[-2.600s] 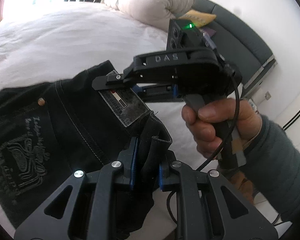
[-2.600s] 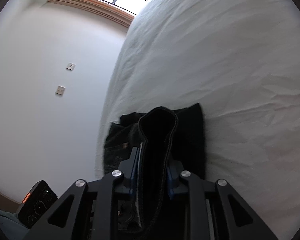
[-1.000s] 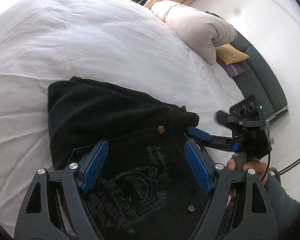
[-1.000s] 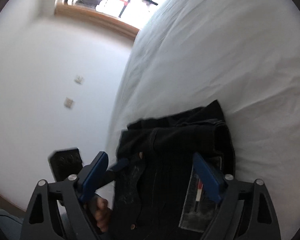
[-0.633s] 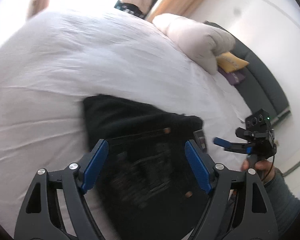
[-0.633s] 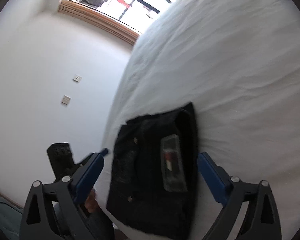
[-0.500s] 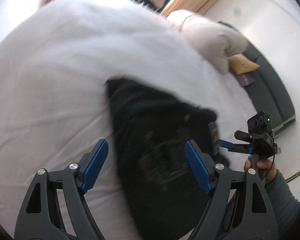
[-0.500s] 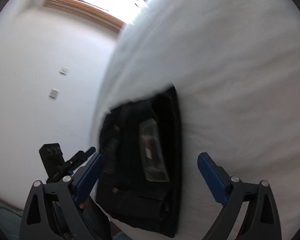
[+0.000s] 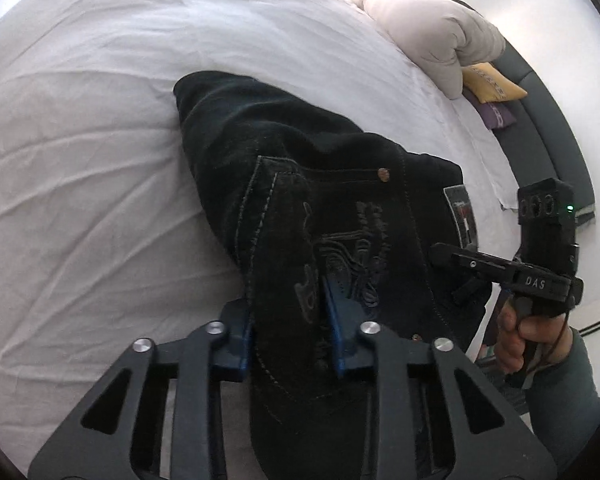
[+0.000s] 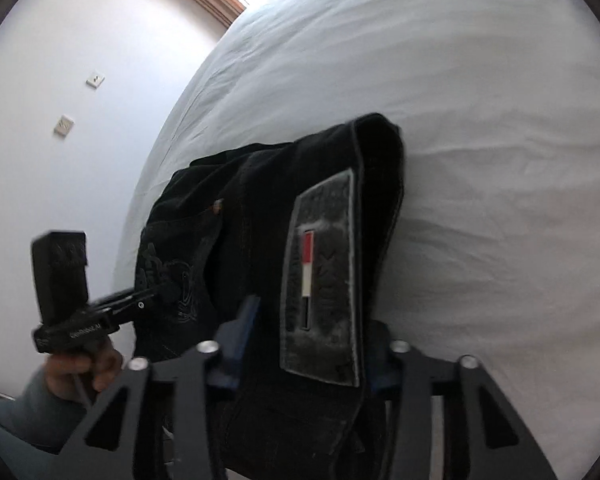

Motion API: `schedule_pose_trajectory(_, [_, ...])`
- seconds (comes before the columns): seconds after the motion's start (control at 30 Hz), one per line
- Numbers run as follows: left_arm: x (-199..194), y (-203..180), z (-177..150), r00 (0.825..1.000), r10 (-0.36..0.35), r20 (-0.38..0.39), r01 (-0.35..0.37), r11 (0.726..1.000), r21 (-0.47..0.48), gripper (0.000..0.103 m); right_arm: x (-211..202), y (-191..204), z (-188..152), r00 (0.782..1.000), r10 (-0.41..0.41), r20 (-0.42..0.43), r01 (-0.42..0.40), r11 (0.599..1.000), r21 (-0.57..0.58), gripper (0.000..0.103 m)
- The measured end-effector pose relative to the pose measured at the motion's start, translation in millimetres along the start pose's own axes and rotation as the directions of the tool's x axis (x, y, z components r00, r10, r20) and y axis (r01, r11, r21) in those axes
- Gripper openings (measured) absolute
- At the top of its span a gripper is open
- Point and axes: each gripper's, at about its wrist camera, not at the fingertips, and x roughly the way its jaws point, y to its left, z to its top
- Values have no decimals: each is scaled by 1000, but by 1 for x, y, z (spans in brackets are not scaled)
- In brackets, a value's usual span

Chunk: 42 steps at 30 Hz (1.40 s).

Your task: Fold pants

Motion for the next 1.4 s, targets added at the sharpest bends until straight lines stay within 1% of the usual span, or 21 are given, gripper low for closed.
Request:
schedule_pose_trajectory(0.13, [-20,0,2,999,-25,33,25,1000,6,16,-16,22,-11,996,-71,56,76,994,-83,28])
schedule_pose_trajectory(0.23, [-49,-11,11,997,-43,70,40,998,45,15,-32,52,-10,992,-73,106,89,985,-147,26])
schedule_pose_trajectory(0.4, [-108,-13,44,983,-13,185,-8,993,116,15,-51,93,5,981,-33,192,77,970,-229,24])
schedule_pose_trajectory(0.57, [-137,17,77,974,46,221,-76,989,128,15,-45,96,31,973,14,230,36,977,-212,24])
schedule_pose_trajectory(0.63, [-133,31,87,975,68,213,-94,989,115,16,-35,92,44,972,32,234,13,982,-187,24])
schedule_pose_trajectory(0.73, [-110,68,99,979,105,176,-121,989,81,17,-7,72,59,977,1,215,22,994,-103,24])
schedule_pose_trajectory(0.77, [-95,83,101,980,132,150,-146,985,87,20,9,67,65,982,-5,188,19,997,-75,25])
schedule_pose_trajectory(0.8, [-83,95,102,979,167,119,-177,980,85,21,24,58,66,988,-28,149,36,998,-51,32])
schedule_pose_trajectory(0.83, [-73,105,102,976,198,89,-204,976,77,29,38,47,65,988,-98,117,100,995,-15,36])
schedule_pose_trajectory(0.87, [-69,115,100,973,217,75,-222,973,64,46,44,39,62,984,-144,101,144,990,9,46])
schedule_pose_trajectory(0.93, [-79,125,92,963,239,123,-246,969,40,59,42,27,49,988,-101,113,96,994,43,55])
schedule_pose_trajectory(0.97, [-87,127,88,955,259,146,-267,963,36,67,38,24,43,988,-98,123,92,994,55,68])
schedule_pose_trajectory(1.0, [-95,126,84,946,277,170,-286,958,28,71,29,22,34,982,-111,150,101,992,71,74])
schedule_pose_trajectory(1.07, [-120,125,73,922,306,237,-318,948,11,87,11,16,24,974,-113,195,94,990,106,75])
schedule_pose_trajectory(1.13, [-145,113,61,891,336,306,-356,935,8,94,-9,13,9,959,-133,248,94,982,164,79])
schedule_pose_trajectory(1.17, [-161,98,55,860,358,364,-388,922,10,98,-22,14,0,945,-156,287,106,978,182,81])
schedule_pose_trajectory(1.23, [-193,71,39,797,365,482,-429,903,26,99,-43,23,-12,917,-180,356,125,977,173,81])
schedule_pose_trajectory(1.3, [-232,40,16,685,370,628,-490,871,21,99,-68,47,-21,865,-232,445,188,972,142,83])
schedule_pose_trajectory(1.33, [-255,23,2,616,367,697,-521,854,10,100,-85,63,-28,826,-251,505,226,968,113,84])
schedule_pose_trajectory(1.37, [-276,14,-10,564,362,743,-542,840,2,102,-98,76,-33,795,-256,550,249,964,90,88])
schedule_pose_trajectory(1.4, [-292,2,-21,507,359,784,-567,824,-10,103,-120,96,-41,738,-264,621,293,954,58,94])
